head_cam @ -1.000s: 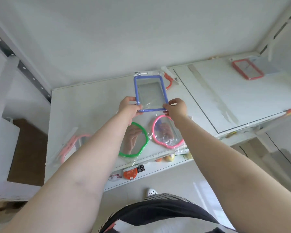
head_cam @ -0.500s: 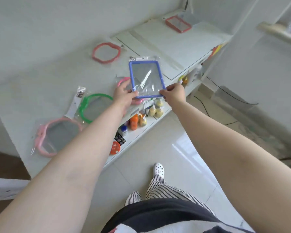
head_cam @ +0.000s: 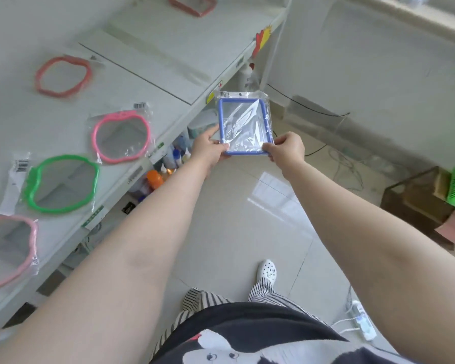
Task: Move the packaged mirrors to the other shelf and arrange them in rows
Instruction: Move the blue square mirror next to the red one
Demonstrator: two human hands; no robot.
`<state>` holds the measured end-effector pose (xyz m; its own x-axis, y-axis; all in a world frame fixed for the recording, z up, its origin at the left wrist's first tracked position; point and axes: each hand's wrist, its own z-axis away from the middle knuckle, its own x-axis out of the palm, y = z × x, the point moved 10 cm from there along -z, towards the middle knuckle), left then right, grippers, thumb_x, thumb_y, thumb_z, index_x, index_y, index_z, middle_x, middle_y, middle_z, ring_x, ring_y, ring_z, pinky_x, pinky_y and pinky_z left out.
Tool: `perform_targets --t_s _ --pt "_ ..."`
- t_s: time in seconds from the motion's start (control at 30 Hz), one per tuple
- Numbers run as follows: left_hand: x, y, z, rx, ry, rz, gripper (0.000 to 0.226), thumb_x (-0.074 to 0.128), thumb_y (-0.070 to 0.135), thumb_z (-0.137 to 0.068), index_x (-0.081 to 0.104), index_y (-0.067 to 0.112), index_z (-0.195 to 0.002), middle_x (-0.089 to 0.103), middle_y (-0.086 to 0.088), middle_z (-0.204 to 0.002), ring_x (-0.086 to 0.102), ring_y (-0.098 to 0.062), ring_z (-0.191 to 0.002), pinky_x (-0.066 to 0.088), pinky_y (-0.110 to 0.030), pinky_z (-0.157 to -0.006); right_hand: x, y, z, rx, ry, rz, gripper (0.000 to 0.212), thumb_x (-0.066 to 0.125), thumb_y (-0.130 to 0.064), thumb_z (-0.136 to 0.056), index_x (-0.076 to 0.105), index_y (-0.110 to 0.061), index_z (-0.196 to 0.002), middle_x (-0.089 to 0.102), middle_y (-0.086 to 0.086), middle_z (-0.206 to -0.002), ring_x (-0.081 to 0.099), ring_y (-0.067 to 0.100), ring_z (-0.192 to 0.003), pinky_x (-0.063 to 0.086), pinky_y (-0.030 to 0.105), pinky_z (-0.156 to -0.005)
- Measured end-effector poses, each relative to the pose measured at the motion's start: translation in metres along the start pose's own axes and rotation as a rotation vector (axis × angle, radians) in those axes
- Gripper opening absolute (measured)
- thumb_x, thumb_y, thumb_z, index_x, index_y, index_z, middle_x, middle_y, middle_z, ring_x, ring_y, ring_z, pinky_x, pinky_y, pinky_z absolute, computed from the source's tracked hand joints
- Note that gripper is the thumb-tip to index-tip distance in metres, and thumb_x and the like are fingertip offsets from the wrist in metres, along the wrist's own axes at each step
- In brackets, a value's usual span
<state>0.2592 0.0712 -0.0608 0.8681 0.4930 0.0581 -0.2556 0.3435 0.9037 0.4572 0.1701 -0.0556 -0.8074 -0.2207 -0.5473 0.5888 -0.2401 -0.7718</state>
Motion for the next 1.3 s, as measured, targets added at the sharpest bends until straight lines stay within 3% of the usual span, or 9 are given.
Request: perform_targets --t_s 0.2,0.4,0.57,0.77,0.9,1.0,1.07,1.2,1.3 --pt "0.099 -0.013 -0.039 -0.033 -0.002 -0.007 0.065 0.054 -0.014 -0.087 0.04 0.013 -0.144 0.062 -0.017 -0.123 0.061 -0.022 -0.092 0.057 -0.014 -0.056 -0.067 0.036 -0.072 -0.002 0.079 0.042 0.017 0.067 -0.021 -0.076 0.054 -0.015 -0.085 0.069 0.008 -0.093 0.067 0.028 -0.083 0.053 0.038 -0.073" --pt "0.154 0.0 -0.079 -0.029 0.042 -0.047 0.065 0.056 -0.01 -0.088 0.039 0.017 -0.145 0.062 -0.012 -0.125 0.063 -0.019 -0.095 0.058 -0.017 -0.06 -0.105 0.04 -0.136 -0.029 0.062 0.066 0.015 0.066 -0.021 -0.078 0.059 -0.013 -0.088 0.07 0.006 -0.089 0.069 0.027 -0.082 0.055 0.039 -0.074" --pt "0.179 0.025 -0.109 -0.012 0.063 -0.077 0.064 0.055 -0.009 -0.089 0.038 0.015 -0.145 0.061 -0.012 -0.128 0.062 -0.019 -0.098 0.054 -0.01 -0.054 -0.12 0.024 -0.181 -0.048 0.046 0.03 0.015 0.064 -0.018 -0.076 0.064 -0.007 -0.086 0.072 0.01 -0.086 0.069 0.031 -0.078 0.057 0.041 -0.071" --pt "0.196 0.057 -0.173 -0.004 0.05 -0.098 0.063 0.056 -0.008 -0.089 0.04 0.018 -0.144 0.061 -0.01 -0.129 0.064 -0.024 -0.11 0.06 -0.022 -0.069 -0.121 -0.007 -0.243 -0.056 0.057 0.03 0.027 0.061 -0.012 -0.073 0.062 0.009 -0.089 0.068 0.024 -0.096 0.045 0.018 -0.062 0.037 0.029 -0.061" --pt "0.196 0.081 -0.232 0.011 0.048 -0.124 0.067 0.06 -0.007 -0.084 0.044 0.021 -0.143 0.063 -0.01 -0.127 0.065 -0.025 -0.11 0.058 -0.04 -0.09 -0.115 -0.039 -0.291 -0.054 0.046 0.067 0.021 0.064 -0.015 -0.075 0.065 0.001 -0.088 0.07 0.019 -0.088 0.055 0.022 -0.066 0.041 0.028 -0.063" --pt "0.194 0.107 -0.269 0.022 0.052 -0.114 0.068 0.061 -0.008 -0.083 0.044 0.02 -0.142 0.065 -0.01 -0.125 0.065 -0.024 -0.108 0.056 -0.042 -0.093 -0.11 -0.07 -0.326 -0.058 0.051 0.07 0.015 0.065 -0.018 -0.075 0.067 -0.009 -0.087 0.072 0.007 -0.085 0.065 0.025 -0.075 0.045 0.027 -0.062" --pt "0.195 0.124 -0.289 0.013 0.048 -0.098 0.067 0.059 -0.009 -0.084 0.043 0.02 -0.143 0.065 -0.011 -0.122 0.064 -0.02 -0.097 0.058 -0.039 -0.087 -0.105 -0.089 -0.347 -0.063 0.056 0.066 0.01 0.065 -0.018 -0.075 0.065 -0.008 -0.08 0.07 0.005 -0.079 0.065 0.026 -0.071 0.046 0.029 -0.062" --pt "0.189 0.16 -0.327 0.049 0.059 -0.101 0.067 0.057 -0.01 -0.084 0.043 0.019 -0.143 0.066 -0.009 -0.117 0.064 -0.02 -0.088 0.052 -0.014 -0.05 -0.093 -0.125 -0.381 -0.086 0.058 0.062 0.008 0.066 -0.016 -0.077 0.064 -0.01 -0.08 0.065 0.006 -0.076 0.059 0.025 -0.067 0.048 0.032 -0.063" --pt "0.177 0.169 -0.35 0.034 0.11 -0.085 0.067 0.058 -0.008 -0.086 0.041 0.019 -0.144 0.064 -0.003 -0.109 0.063 -0.017 -0.085 0.051 -0.011 -0.051 -0.079 -0.148 -0.407 -0.106 0.019 0.079 0.01 0.067 -0.016 -0.079 0.065 -0.008 -0.084 0.063 0.005 -0.077 0.057 0.025 -0.068 0.046 0.031 -0.063"
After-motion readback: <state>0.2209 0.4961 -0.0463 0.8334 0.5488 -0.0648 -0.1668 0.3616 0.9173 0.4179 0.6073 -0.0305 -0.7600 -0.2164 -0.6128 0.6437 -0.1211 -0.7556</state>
